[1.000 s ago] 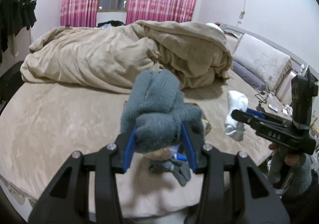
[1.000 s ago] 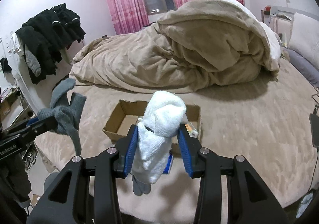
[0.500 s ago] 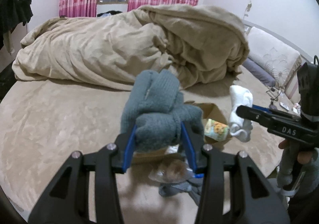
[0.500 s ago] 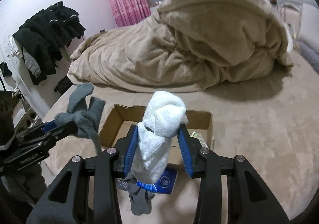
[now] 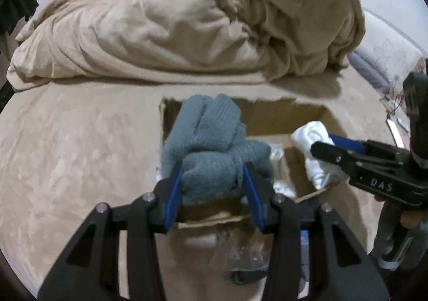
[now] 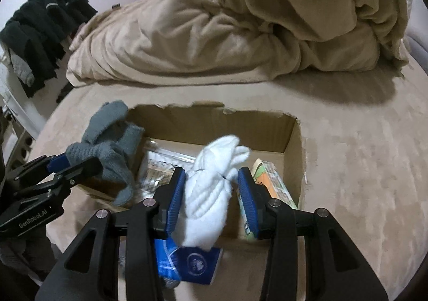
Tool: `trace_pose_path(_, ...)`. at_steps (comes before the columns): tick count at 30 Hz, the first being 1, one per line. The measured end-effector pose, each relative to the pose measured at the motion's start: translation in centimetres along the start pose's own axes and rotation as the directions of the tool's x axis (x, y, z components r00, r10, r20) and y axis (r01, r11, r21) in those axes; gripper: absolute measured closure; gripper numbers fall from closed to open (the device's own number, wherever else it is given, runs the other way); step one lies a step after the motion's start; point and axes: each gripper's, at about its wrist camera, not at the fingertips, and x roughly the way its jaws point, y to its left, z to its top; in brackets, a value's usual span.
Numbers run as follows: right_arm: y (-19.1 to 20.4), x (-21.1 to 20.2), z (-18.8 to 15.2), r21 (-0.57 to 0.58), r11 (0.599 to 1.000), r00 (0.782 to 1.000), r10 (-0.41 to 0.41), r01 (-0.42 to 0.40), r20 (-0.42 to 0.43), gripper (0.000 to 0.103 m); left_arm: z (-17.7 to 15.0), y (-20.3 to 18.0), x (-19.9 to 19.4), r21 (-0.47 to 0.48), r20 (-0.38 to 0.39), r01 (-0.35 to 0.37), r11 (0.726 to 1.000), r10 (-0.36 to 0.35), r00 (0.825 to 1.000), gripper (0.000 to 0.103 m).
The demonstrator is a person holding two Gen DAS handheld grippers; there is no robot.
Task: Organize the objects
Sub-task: 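Carry the gloves and socks over the box and release both into it, then grasp the clear food bag with the left gripper while the right grasps the blue tissue pack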
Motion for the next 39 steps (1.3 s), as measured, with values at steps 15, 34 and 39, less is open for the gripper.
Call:
trace_pose_path(15, -0.4, -3.3, -0.1, 0.063, 0.998, 0.994, -0.008, 0.002, 0.107, 0.018, -0.1, -0.5, -3.4, -0.035, 0.044, -0.006, 0.999, 0.008, 0.999, 0.030)
trace_pose_path(34, 2.4, -18.4, -3.7, 0.034, 0.999, 0.955, -0.034, 0.025, 0.294, 0.011, -4.2, -3.9, -16.1, 0.018, 0.176, 0.032, 0.999, -0.034, 0.984, 0.015)
trace_pose_path(39, 3.3, -20.2, -5.1, 0.000, 1.000, 0.951, -0.024, 0.026, 0.307, 0.011, -5.7, -4.3, -17.4, 0.008, 0.170, 0.040, 0.999, -0.040, 0.985, 0.015)
